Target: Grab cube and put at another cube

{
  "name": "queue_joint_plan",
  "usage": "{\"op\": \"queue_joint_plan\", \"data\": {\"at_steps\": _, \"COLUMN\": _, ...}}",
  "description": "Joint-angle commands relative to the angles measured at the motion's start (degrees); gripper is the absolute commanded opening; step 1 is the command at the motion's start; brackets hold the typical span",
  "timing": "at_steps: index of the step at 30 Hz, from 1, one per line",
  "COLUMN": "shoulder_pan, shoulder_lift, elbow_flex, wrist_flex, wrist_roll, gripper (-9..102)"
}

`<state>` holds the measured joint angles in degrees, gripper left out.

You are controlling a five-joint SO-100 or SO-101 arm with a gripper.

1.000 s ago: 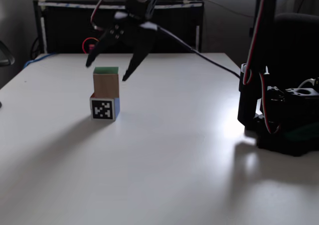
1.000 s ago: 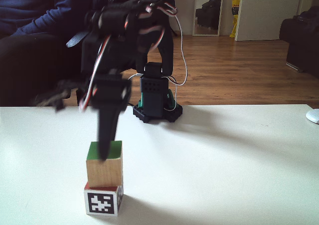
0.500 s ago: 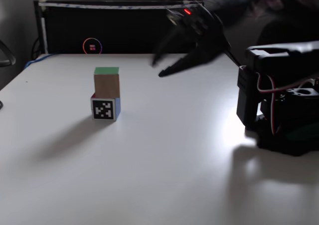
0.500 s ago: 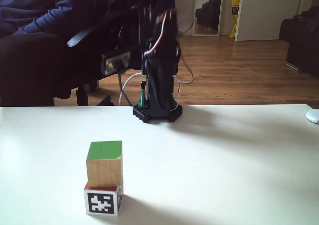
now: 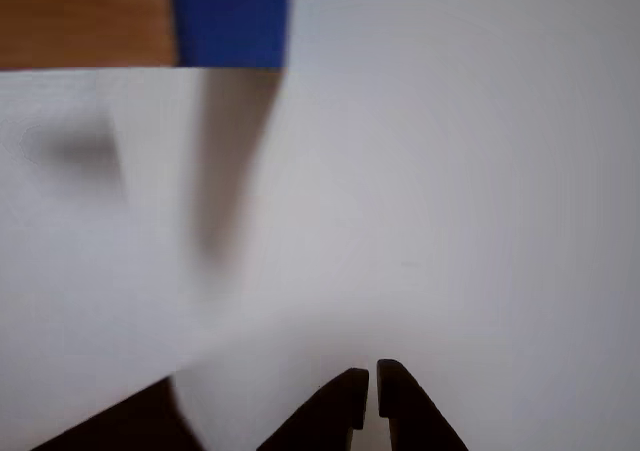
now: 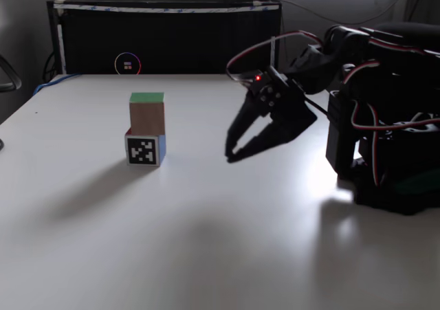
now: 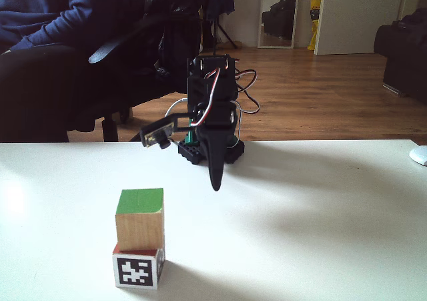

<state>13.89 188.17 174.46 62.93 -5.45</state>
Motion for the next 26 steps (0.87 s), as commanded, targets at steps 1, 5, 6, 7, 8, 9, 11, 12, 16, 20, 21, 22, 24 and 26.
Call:
{"op": "queue_joint_plan", "data": {"at_steps": 1, "shoulder_pan": 0.2, "shoulder_lift": 0.3, "elbow_flex": -3.6, "wrist_flex": 7.6, "wrist_roll": -2.7, "gripper": 0}}
{"op": "queue_joint_plan", "data": {"at_steps": 5, "shoulder_pan": -0.6, "shoulder_lift": 0.3, "elbow_flex": -4.3, "wrist_flex": 10.9, "wrist_roll": -5.1, "gripper": 0}}
{"op": "queue_joint_plan", "data": {"at_steps": 6, "shoulder_pan": -0.6, "shoulder_lift": 0.3, "elbow_flex": -4.3, "wrist_flex": 10.9, "wrist_roll": -5.0, "gripper": 0}}
{"op": "queue_joint_plan", "data": {"at_steps": 7, "shoulder_pan": -0.3, "shoulder_lift": 0.3, "elbow_flex": -4.3, "wrist_flex": 10.9, "wrist_roll": -4.5, "gripper": 0}}
{"op": "queue_joint_plan", "data": {"at_steps": 8, "shoulder_pan": 0.4, "shoulder_lift": 0.3, "elbow_flex": -4.3, "wrist_flex": 10.9, "wrist_roll": -3.6, "gripper": 0}}
{"op": "queue_joint_plan", "data": {"at_steps": 9, "shoulder_pan": 0.8, "shoulder_lift": 0.3, "elbow_flex": -4.3, "wrist_flex": 10.9, "wrist_roll": -3.0, "gripper": 0}}
{"op": "queue_joint_plan", "data": {"at_steps": 11, "shoulder_pan": 0.7, "shoulder_lift": 0.3, "elbow_flex": -4.3, "wrist_flex": 10.9, "wrist_roll": -3.0, "gripper": 0}}
{"op": "queue_joint_plan", "data": {"at_steps": 12, "shoulder_pan": 0.7, "shoulder_lift": 0.3, "elbow_flex": -4.3, "wrist_flex": 10.9, "wrist_roll": -3.0, "gripper": 0}}
{"op": "queue_joint_plan", "data": {"at_steps": 16, "shoulder_pan": 1.3, "shoulder_lift": 0.3, "elbow_flex": -4.4, "wrist_flex": 10.9, "wrist_roll": -2.5, "gripper": 0}}
{"op": "queue_joint_plan", "data": {"at_steps": 20, "shoulder_pan": 1.4, "shoulder_lift": 0.3, "elbow_flex": -4.4, "wrist_flex": 11.0, "wrist_roll": -2.5, "gripper": 0}}
{"op": "queue_joint_plan", "data": {"at_steps": 21, "shoulder_pan": 1.4, "shoulder_lift": 0.3, "elbow_flex": -4.4, "wrist_flex": 11.0, "wrist_roll": -2.5, "gripper": 0}}
{"op": "queue_joint_plan", "data": {"at_steps": 22, "shoulder_pan": 1.4, "shoulder_lift": 0.3, "elbow_flex": -4.4, "wrist_flex": 11.0, "wrist_roll": -2.5, "gripper": 0}}
{"op": "queue_joint_plan", "data": {"at_steps": 24, "shoulder_pan": 1.4, "shoulder_lift": 0.3, "elbow_flex": -4.4, "wrist_flex": 11.0, "wrist_roll": -2.5, "gripper": 0}}
{"op": "queue_joint_plan", "data": {"at_steps": 26, "shoulder_pan": 1.4, "shoulder_lift": 0.3, "elbow_flex": -4.4, "wrist_flex": 11.0, "wrist_roll": -2.5, "gripper": 0}}
